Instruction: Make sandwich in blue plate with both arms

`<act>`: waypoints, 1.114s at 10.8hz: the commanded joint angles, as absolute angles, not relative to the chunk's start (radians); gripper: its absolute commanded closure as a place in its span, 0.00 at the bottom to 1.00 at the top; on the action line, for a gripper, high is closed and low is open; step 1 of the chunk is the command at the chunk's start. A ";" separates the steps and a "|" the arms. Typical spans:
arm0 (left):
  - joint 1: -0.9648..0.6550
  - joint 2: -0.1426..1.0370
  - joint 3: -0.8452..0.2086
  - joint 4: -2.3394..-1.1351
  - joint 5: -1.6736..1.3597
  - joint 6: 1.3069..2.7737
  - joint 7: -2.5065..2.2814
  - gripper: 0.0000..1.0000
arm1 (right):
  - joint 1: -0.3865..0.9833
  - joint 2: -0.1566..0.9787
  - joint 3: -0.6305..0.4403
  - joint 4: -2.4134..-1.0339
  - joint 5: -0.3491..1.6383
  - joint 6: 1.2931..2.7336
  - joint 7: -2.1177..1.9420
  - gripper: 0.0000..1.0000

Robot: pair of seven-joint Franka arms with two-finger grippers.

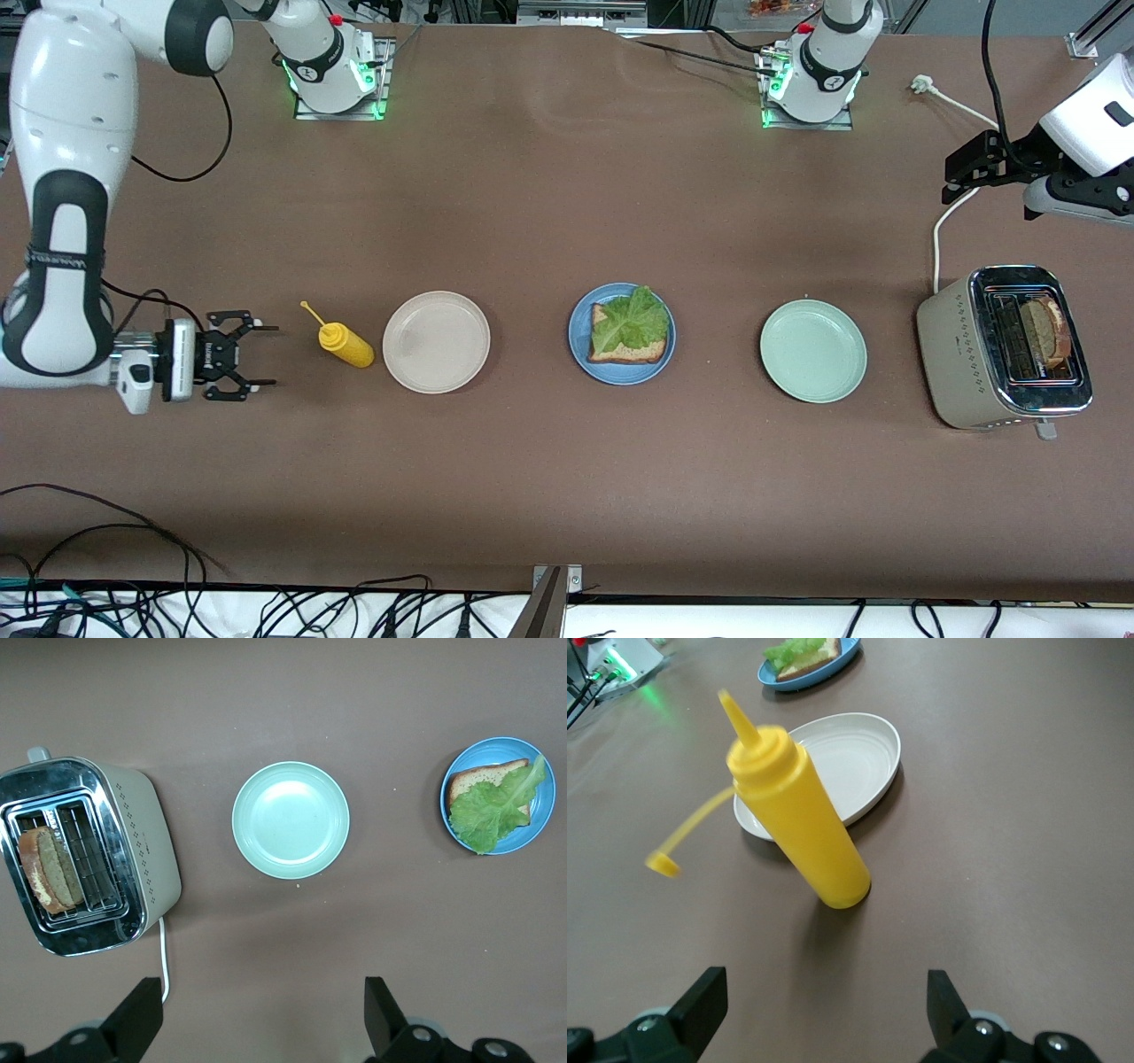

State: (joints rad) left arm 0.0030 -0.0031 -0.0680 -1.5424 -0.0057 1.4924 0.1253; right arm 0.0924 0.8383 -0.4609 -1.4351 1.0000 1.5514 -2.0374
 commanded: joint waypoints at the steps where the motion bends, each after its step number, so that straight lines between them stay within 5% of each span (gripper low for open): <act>1: 0.009 0.002 -0.071 -1.523 -0.011 1.479 0.132 0.00 | 0.103 0.685 -0.445 -1.457 0.799 1.581 -1.776 0.00; 5: 0.009 0.002 -0.071 -1.523 -0.009 1.479 0.132 0.00 | 0.106 0.481 -0.324 -1.470 0.444 1.589 -1.228 0.00; 12: 0.009 0.002 -0.069 -1.525 -0.009 1.479 0.132 0.00 | 0.104 0.266 -0.212 -1.494 0.253 1.543 -0.530 0.00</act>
State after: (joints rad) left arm 0.0033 -0.0030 -0.0678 -1.5417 -0.0057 1.4924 0.1253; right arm 0.1113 0.3715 -0.2652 -1.4442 0.2926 1.5476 -0.7614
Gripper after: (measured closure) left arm 0.000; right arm 0.000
